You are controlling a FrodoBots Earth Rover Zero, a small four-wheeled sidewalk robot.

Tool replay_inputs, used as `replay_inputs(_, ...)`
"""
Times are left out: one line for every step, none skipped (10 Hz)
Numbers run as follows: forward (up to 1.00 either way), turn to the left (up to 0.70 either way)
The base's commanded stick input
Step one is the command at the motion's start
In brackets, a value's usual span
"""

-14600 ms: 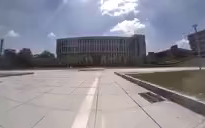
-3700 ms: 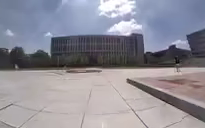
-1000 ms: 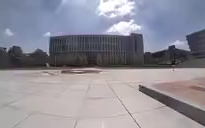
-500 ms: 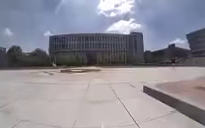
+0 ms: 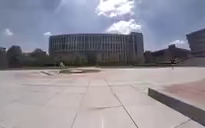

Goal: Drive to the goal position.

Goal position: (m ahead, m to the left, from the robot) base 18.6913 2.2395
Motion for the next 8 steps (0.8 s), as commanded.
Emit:
replay_inputs(0.70,0.00)
replay_inputs(0.70,0.00)
replay_inputs(0.70,0.00)
replay_inputs(0.70,0.00)
replay_inputs(0.70,0.00)
replay_inputs(0.70,0.00)
replay_inputs(0.70,0.00)
replay_inputs(0.70,0.00)
